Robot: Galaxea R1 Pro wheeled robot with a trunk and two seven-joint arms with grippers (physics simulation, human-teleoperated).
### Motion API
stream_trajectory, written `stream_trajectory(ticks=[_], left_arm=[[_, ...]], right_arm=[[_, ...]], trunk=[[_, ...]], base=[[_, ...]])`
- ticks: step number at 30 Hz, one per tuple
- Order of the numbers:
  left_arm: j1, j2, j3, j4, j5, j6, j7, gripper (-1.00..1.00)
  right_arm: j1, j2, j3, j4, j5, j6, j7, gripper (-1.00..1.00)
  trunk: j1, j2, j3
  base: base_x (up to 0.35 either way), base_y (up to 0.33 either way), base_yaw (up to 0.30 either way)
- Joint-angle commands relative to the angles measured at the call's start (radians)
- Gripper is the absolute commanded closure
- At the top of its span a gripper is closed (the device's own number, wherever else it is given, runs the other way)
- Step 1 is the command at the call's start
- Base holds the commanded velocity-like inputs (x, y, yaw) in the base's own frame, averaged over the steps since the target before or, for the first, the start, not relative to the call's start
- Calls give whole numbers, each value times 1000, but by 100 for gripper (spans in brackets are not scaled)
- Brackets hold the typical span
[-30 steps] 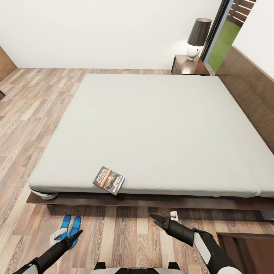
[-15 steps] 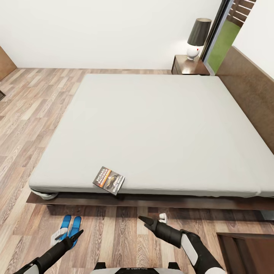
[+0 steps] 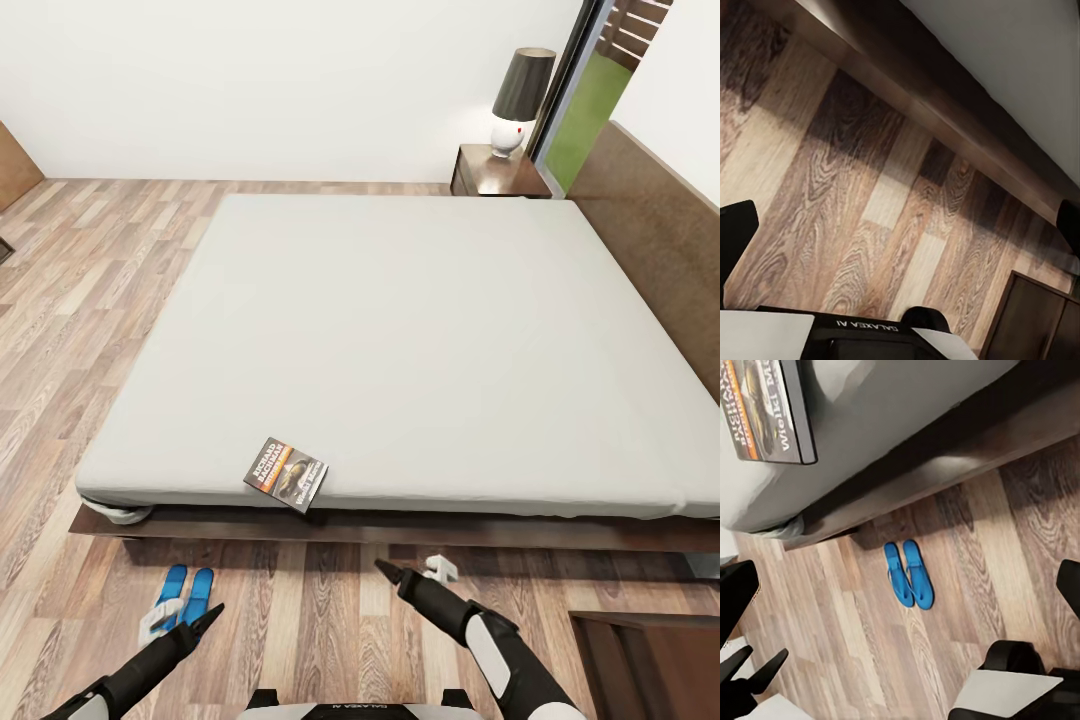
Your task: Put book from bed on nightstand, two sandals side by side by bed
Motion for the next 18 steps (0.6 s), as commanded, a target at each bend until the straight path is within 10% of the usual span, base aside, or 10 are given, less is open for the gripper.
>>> stream_trajectory(ticks=[1,9,18], left_arm=[[-1,0,8,2,-10,-8,-2,-100],[-1,-1,8,1,-10,-8,-1,-100],[-1,-1,8,1,-10,-8,-2,-100]], right_arm=[[0,1,-7,0,-13,9,4,-100],[0,2,3,8,-276,7,11,-100],[0,2,172,18,-326,17,66,-100]], trunk=[[0,-1,-1],[0,-1,-1],[0,-1,-1]], base=[[0,0,0],[0,0,0],[0,0,0]])
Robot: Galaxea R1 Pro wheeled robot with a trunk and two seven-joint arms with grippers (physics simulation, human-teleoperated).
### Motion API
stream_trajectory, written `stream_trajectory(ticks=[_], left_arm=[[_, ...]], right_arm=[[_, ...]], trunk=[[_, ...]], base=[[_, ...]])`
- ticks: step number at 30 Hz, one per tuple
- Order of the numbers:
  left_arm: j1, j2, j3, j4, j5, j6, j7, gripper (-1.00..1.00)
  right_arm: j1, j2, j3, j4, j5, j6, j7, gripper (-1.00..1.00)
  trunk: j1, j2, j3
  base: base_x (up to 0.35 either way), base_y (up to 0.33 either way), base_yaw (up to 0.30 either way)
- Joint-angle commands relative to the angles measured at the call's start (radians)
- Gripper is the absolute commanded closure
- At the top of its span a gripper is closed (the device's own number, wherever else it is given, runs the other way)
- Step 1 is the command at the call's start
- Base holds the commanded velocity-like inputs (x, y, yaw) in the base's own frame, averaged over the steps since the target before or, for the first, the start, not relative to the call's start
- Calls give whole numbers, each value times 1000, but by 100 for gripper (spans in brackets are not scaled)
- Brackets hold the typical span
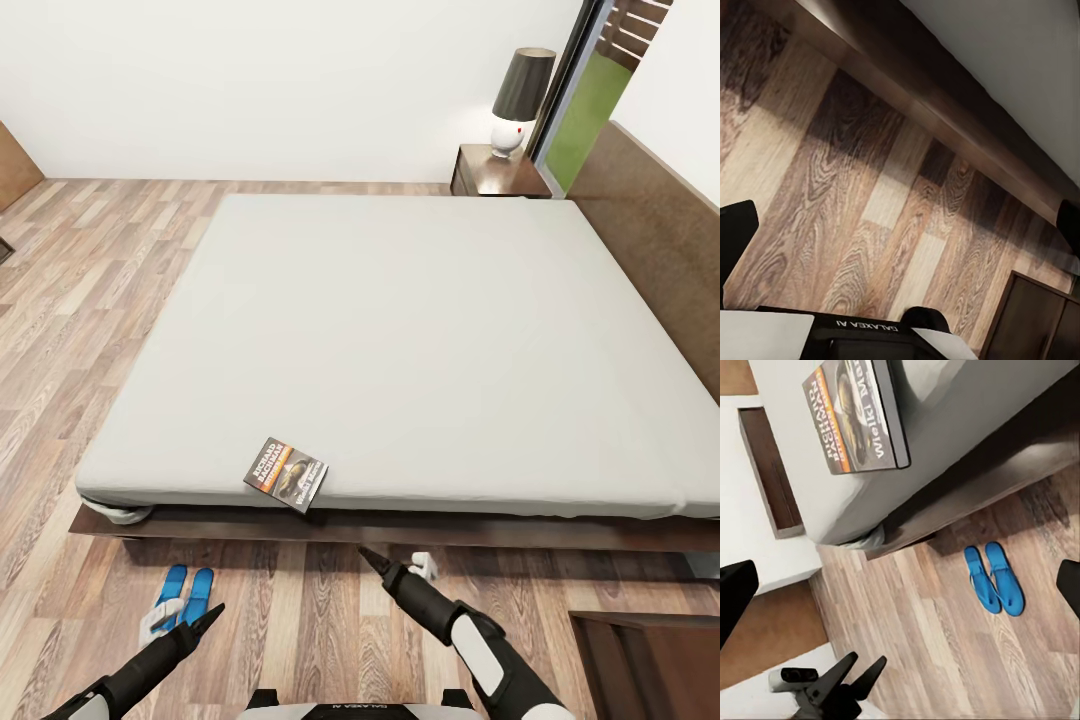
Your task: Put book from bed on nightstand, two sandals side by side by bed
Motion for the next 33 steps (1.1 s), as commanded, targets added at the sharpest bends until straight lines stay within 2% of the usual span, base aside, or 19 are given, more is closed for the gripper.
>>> stream_trajectory(ticks=[1,9,33], left_arm=[[0,0,8,2,-10,-8,-2,-100],[-1,0,8,2,-10,-8,-2,-100],[-1,0,8,2,-10,-8,-3,-100]], right_arm=[[0,-1,14,-1,-12,7,7,-100],[0,-1,29,0,-13,-6,13,-100],[0,-1,30,0,-14,-12,13,-100]], trunk=[[0,-1,-1],[0,-1,-1],[0,-1,-1]], base=[[0,0,0],[0,0,0],[0,0,0]])
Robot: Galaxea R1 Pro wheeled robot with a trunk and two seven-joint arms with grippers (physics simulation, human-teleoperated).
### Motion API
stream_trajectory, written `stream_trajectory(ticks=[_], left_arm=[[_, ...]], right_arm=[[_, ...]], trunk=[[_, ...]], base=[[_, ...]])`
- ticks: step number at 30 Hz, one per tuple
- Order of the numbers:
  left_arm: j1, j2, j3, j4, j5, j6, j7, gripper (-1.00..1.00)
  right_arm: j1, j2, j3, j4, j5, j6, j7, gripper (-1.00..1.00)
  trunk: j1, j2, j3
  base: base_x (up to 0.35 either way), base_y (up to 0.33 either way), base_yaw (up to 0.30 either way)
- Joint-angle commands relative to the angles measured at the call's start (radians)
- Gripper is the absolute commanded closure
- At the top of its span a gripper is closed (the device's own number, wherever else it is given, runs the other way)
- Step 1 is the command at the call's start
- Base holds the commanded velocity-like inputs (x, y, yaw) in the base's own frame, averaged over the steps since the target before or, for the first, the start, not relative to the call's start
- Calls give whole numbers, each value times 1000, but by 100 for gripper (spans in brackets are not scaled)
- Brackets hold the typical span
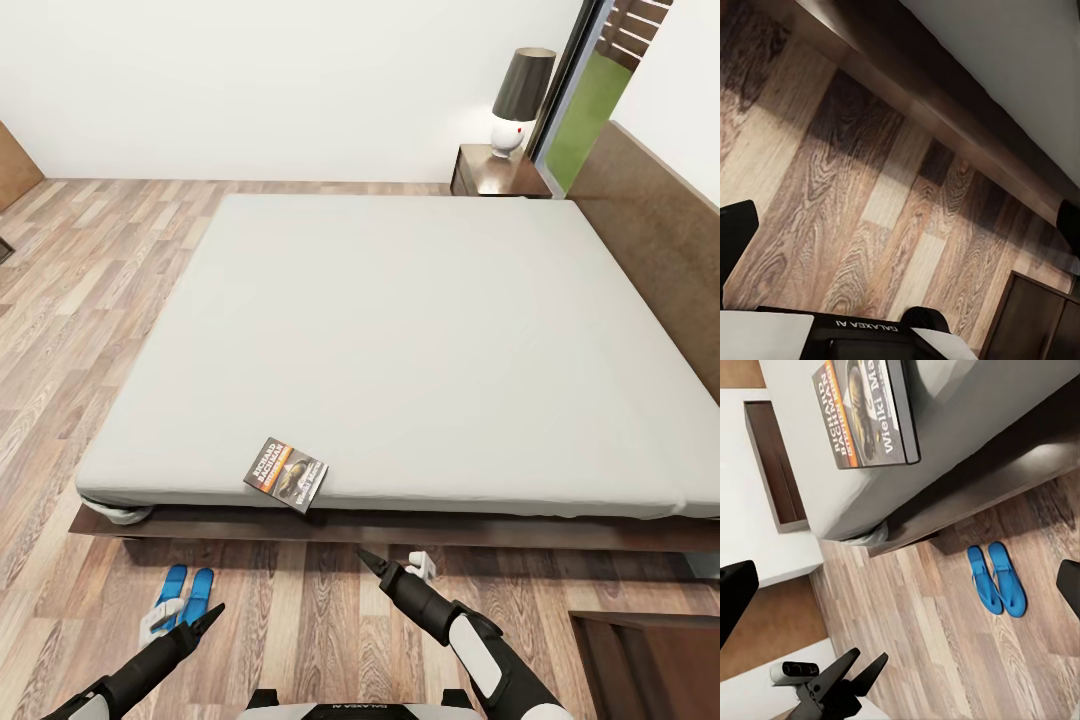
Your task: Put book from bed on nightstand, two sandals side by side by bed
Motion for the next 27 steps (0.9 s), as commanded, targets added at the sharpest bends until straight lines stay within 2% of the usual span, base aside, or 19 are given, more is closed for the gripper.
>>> stream_trajectory(ticks=[1,16,27], left_arm=[[-1,0,8,2,-10,-8,-2,-100],[-1,0,8,2,-10,-6,-2,-100],[0,0,8,2,-10,-6,-3,-100]], right_arm=[[0,0,1,-1,-10,9,0,-100],[0,0,1,-1,-11,9,-1,-100],[0,0,-1,-1,-12,11,1,-100]], trunk=[[0,-1,-1],[0,-1,0],[0,-1,5]], base=[[0,0,0],[0,0,4],[0,0,141]])
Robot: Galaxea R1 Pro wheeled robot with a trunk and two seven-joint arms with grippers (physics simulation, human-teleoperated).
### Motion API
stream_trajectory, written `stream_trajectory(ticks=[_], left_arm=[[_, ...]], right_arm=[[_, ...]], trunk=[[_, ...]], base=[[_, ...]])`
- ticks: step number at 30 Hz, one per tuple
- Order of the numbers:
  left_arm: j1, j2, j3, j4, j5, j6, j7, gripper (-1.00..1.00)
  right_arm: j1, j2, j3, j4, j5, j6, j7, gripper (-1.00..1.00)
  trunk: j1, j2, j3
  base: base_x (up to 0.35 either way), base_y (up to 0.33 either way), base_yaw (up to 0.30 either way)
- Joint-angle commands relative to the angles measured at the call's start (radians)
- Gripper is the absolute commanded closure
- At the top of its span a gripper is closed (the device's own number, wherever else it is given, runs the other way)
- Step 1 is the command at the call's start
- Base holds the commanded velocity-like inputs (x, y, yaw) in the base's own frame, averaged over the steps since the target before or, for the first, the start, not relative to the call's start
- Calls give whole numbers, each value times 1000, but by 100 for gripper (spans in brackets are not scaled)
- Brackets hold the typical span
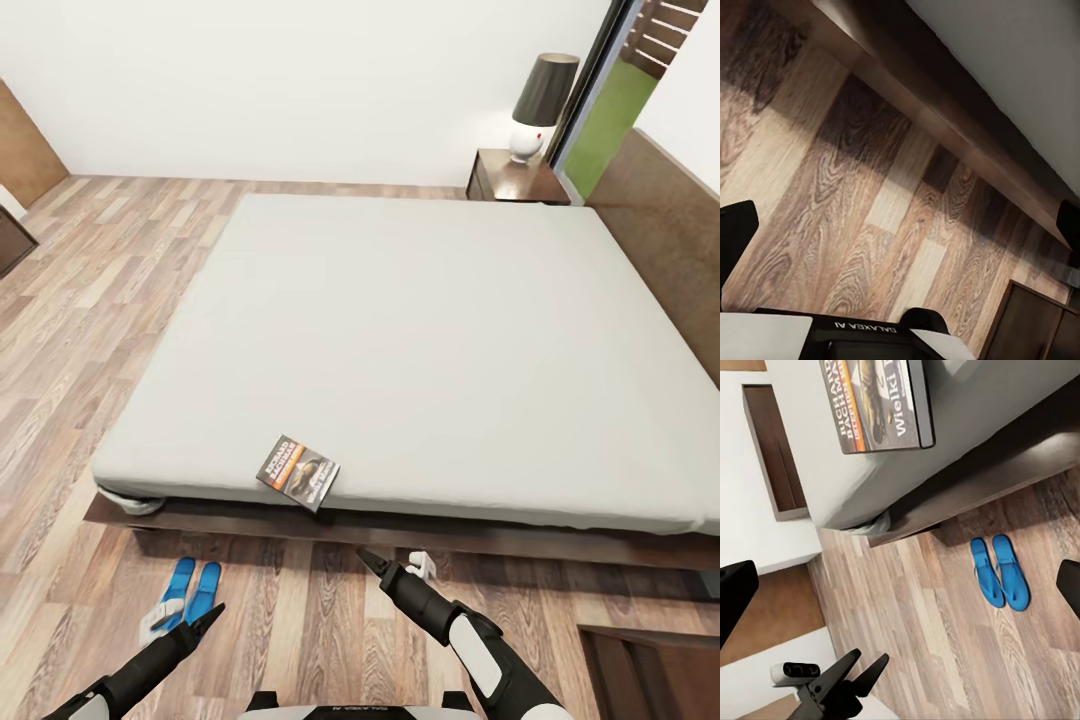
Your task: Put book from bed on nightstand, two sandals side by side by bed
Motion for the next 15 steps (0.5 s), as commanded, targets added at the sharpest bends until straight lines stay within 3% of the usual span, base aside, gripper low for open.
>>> stream_trajectory(ticks=[1,15], left_arm=[[-1,0,8,2,-10,-8,-2,-100],[-1,0,8,2,-10,-8,-2,-100]], right_arm=[[0,0,1,-1,-11,9,0,-100],[0,0,0,-1,-11,10,1,-100]], trunk=[[0,-1,-1],[0,-1,0]], base=[[0,0,34],[0,0,4]])
